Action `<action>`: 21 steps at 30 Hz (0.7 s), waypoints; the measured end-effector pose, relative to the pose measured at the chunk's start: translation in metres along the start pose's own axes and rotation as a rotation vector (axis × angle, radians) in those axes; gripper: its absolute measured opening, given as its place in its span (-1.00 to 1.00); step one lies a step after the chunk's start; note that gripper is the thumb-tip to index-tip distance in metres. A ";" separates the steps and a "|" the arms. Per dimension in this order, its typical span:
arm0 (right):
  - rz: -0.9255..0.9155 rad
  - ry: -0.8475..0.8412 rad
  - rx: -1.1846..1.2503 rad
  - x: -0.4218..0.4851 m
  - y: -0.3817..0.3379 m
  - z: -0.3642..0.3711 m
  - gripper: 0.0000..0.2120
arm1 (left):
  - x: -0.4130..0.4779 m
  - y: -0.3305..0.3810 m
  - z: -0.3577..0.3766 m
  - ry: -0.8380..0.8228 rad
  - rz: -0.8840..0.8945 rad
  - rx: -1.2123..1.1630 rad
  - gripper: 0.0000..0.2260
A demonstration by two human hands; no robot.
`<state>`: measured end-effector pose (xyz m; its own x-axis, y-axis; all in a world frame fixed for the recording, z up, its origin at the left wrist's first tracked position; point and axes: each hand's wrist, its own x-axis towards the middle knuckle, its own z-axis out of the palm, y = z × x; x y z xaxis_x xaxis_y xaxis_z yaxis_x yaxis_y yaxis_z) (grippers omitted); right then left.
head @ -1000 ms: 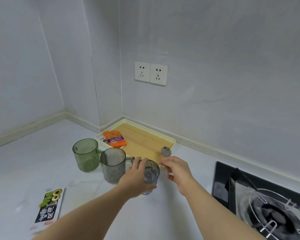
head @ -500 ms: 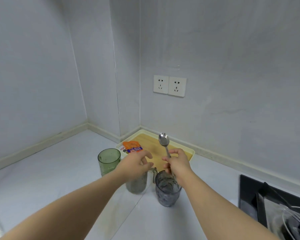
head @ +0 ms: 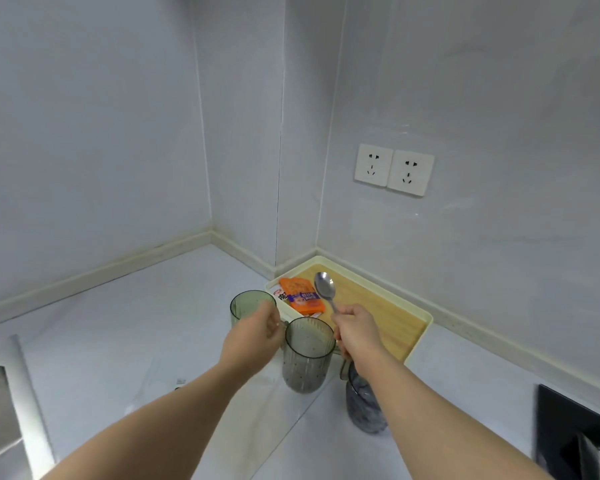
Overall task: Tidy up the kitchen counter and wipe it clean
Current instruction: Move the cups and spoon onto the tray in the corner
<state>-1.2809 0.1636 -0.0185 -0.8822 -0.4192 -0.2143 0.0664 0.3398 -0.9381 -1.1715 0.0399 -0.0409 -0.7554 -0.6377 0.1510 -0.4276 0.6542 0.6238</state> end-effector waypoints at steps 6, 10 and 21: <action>0.027 -0.016 -0.022 0.008 0.011 0.004 -0.96 | 0.002 -0.018 -0.002 0.029 0.001 0.049 -0.93; 0.037 -0.030 -0.044 0.009 0.013 0.008 -0.90 | -0.003 -0.034 0.007 -0.124 -0.019 0.311 -0.87; 0.024 -0.048 -0.036 0.008 0.013 0.009 -0.92 | -0.010 -0.057 0.033 -0.461 0.086 0.761 -0.72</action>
<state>-1.2823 0.1569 -0.0348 -0.8571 -0.4503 -0.2502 0.0698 0.3797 -0.9225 -1.1559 0.0218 -0.1030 -0.8543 -0.4547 -0.2518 -0.4503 0.8894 -0.0784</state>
